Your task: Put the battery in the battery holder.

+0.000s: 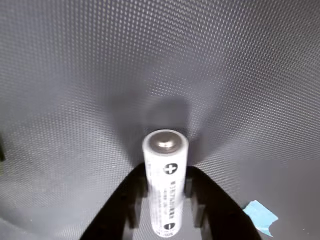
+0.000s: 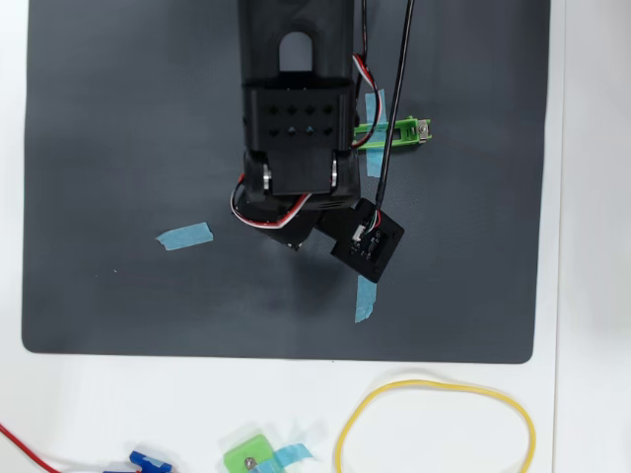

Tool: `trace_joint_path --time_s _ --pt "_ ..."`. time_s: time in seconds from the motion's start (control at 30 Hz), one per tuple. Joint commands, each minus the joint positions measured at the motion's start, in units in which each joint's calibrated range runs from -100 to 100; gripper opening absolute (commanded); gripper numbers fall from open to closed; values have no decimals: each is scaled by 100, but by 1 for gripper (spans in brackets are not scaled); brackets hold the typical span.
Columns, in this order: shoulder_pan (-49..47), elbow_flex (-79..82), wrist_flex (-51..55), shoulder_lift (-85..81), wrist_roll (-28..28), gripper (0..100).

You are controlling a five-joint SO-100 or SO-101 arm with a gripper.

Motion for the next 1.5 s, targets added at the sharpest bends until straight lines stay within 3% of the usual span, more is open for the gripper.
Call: trace_joint_path --time_s 0.0,0.23,0.5,0.77,0.97,1.2,1.47 --pt "-30 -23 88 18 -5 0" --pt "-30 109 140 -297 42 0" --pt "-134 1625 70 -2992 42 0" --pt "-1992 2479 70 -4434 474 0" --pt "-2583 2638 70 -4545 678 0" --pt "-2666 2911 -655 -4417 485 0" --pt "-3175 2920 -690 -4408 344 0"
